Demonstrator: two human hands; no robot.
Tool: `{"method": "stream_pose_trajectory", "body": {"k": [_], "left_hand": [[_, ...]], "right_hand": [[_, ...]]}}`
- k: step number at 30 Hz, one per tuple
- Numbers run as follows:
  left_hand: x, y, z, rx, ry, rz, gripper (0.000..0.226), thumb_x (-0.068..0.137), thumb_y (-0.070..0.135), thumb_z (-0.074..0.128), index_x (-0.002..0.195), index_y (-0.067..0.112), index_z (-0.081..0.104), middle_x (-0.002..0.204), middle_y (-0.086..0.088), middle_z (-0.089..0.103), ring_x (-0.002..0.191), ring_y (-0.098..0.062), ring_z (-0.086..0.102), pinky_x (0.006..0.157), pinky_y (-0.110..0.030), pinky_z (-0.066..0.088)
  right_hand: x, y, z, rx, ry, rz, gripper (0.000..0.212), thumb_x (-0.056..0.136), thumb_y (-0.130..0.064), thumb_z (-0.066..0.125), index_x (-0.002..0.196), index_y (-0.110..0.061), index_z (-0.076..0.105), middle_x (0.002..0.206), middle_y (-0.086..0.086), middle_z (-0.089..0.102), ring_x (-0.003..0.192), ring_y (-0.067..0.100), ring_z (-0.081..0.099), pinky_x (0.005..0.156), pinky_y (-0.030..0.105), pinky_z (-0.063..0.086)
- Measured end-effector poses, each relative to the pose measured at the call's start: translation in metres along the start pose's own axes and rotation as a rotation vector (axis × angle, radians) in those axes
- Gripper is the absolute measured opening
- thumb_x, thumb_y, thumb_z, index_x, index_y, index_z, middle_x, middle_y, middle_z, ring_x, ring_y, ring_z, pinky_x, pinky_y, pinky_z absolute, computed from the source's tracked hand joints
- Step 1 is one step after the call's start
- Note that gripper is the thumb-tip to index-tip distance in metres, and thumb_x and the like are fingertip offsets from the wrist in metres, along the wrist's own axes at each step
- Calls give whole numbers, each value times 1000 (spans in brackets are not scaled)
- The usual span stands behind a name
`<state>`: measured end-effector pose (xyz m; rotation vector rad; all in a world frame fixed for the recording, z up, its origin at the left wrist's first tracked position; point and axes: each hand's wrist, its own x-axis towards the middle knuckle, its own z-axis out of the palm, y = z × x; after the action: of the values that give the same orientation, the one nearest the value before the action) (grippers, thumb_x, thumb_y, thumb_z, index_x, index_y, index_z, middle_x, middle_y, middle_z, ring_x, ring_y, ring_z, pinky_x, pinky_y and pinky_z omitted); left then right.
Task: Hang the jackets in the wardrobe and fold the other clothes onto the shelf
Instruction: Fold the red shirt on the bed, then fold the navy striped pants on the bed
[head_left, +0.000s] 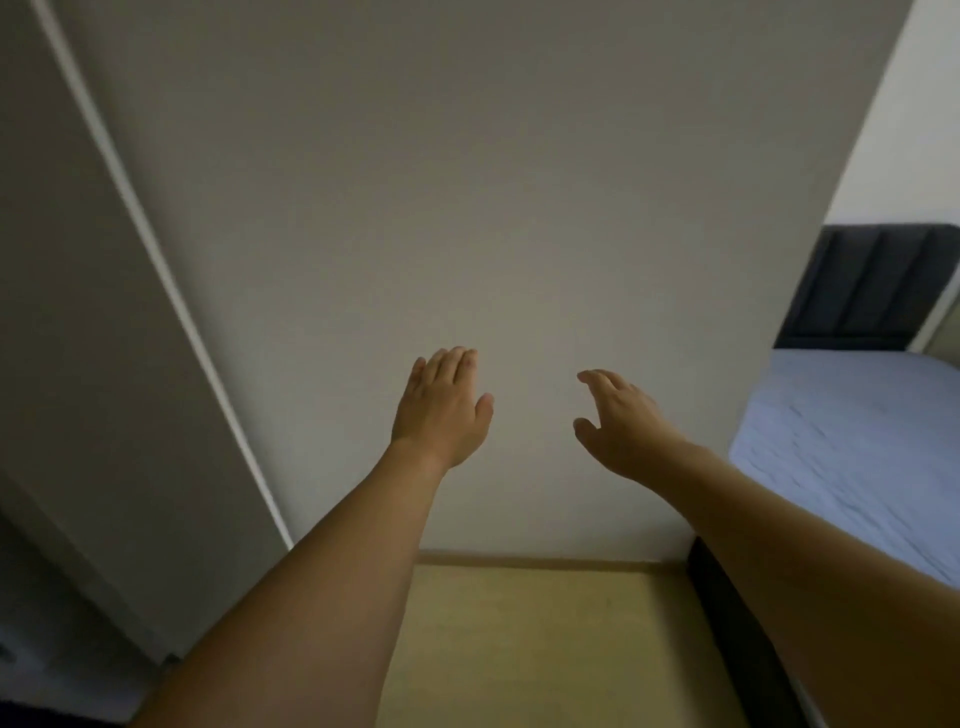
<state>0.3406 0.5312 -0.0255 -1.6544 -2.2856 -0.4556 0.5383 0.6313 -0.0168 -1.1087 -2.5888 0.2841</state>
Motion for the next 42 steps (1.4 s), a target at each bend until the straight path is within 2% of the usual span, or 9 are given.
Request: {"method": "stream_pose_trajectory", "body": {"k": [6, 9, 11, 18, 25, 31, 36, 42], "left_hand": [[-5, 156, 59, -57, -41, -2, 59, 99, 37, 33, 150, 9, 23, 157, -7, 26, 145, -23, 20, 121, -42, 10], [-12, 219, 83, -80, -101, -10, 59, 99, 37, 34, 150, 9, 24, 156, -8, 27, 145, -23, 20, 120, -42, 11], [-18, 248, 98, -62, -166, 9, 59, 100, 38, 35, 150, 9, 23, 156, -8, 27, 145, -23, 21, 120, -43, 12], [6, 337, 163, -80, -243, -24, 59, 100, 37, 36, 150, 7, 25, 156, -11, 29, 144, -24, 23, 119, -43, 15], [38, 501, 220, -100, -301, 42, 59, 99, 37, 39, 150, 8, 26, 154, -11, 32, 142, -25, 27, 118, -43, 17], [50, 637, 290, -107, -357, -84, 58, 99, 36, 40, 150, 10, 28, 155, -10, 31, 142, -26, 28, 117, -42, 19], [37, 723, 345, -121, -493, -117, 57, 98, 34, 45, 148, 10, 33, 153, -10, 34, 140, -26, 32, 117, -42, 21], [51, 810, 459, -229, -616, -91, 49, 97, 30, 46, 141, 8, 42, 147, -10, 41, 134, -27, 38, 113, -37, 28]], "right_hand": [[-68, 174, -20, 16, -31, 107, 62, 94, -32, 53, 148, -17, 27, 153, 6, 32, 137, 27, 35, 111, 40, 31], [-99, 246, -29, 20, -108, 171, 60, 94, -31, 53, 148, -17, 29, 153, 6, 33, 134, 27, 40, 109, 41, 36], [-115, 281, -35, 45, -165, 221, 59, 94, -28, 53, 147, -16, 30, 152, 7, 33, 134, 28, 40, 109, 41, 35], [-138, 399, -43, 61, -180, 293, 56, 92, -25, 54, 144, -16, 35, 148, 8, 38, 129, 29, 44, 106, 41, 38], [-171, 562, -74, 82, -203, 367, 59, 93, -29, 53, 147, -15, 31, 153, 6, 32, 132, 27, 41, 106, 38, 35], [-202, 734, -88, 113, -300, 403, 60, 95, -27, 49, 149, -12, 27, 154, 7, 29, 137, 25, 34, 110, 34, 29], [-231, 845, -94, 157, -463, 472, 60, 96, -24, 47, 150, -10, 24, 156, 8, 25, 138, 25, 32, 111, 36, 29], [-255, 978, -62, 143, -476, 617, 61, 95, -25, 47, 150, -10, 25, 155, 10, 27, 139, 26, 31, 112, 36, 27]]}}
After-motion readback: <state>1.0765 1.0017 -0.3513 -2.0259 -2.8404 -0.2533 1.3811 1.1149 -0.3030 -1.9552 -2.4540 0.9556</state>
